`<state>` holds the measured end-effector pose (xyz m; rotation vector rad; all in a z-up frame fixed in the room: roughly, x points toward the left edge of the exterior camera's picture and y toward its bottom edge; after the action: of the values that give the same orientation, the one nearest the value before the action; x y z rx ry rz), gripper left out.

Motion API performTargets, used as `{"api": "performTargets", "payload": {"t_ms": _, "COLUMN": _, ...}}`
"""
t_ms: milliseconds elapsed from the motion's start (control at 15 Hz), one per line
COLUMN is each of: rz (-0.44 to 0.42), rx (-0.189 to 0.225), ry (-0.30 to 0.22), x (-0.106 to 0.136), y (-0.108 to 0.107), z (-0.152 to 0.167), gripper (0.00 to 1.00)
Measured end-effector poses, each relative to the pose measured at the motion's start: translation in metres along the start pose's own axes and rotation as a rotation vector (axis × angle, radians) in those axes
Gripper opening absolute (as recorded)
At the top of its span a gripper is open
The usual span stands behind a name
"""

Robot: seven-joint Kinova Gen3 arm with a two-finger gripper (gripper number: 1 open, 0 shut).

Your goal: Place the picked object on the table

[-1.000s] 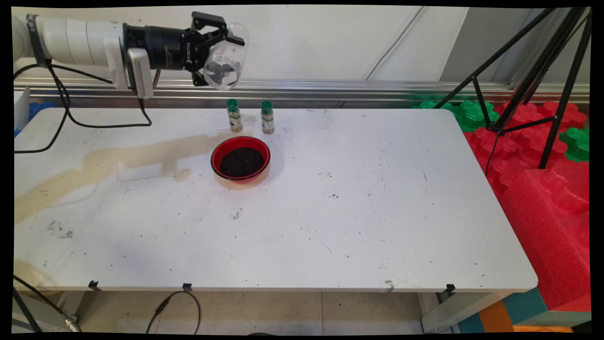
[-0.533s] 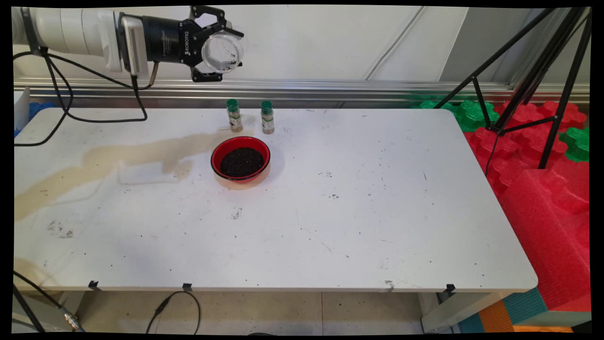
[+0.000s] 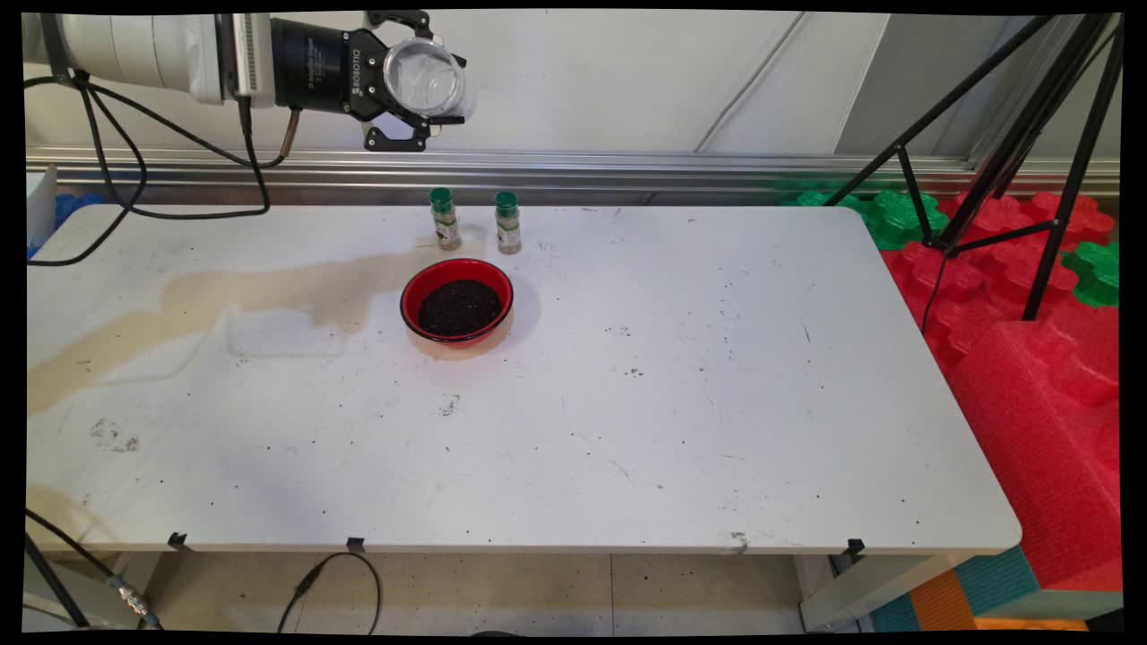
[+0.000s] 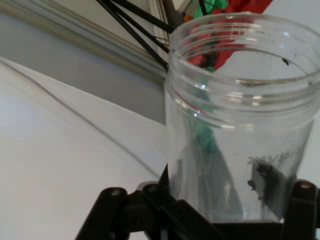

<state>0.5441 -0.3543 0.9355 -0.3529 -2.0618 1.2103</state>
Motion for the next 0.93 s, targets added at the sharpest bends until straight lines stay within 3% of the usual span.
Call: {"api": "performTargets", "payload": {"t_ms": 933, "rz": -0.47, "rx": -0.118, "ry": 0.1, "x": 0.017, "y": -0.012, "z": 0.012, "gripper": 0.0}}
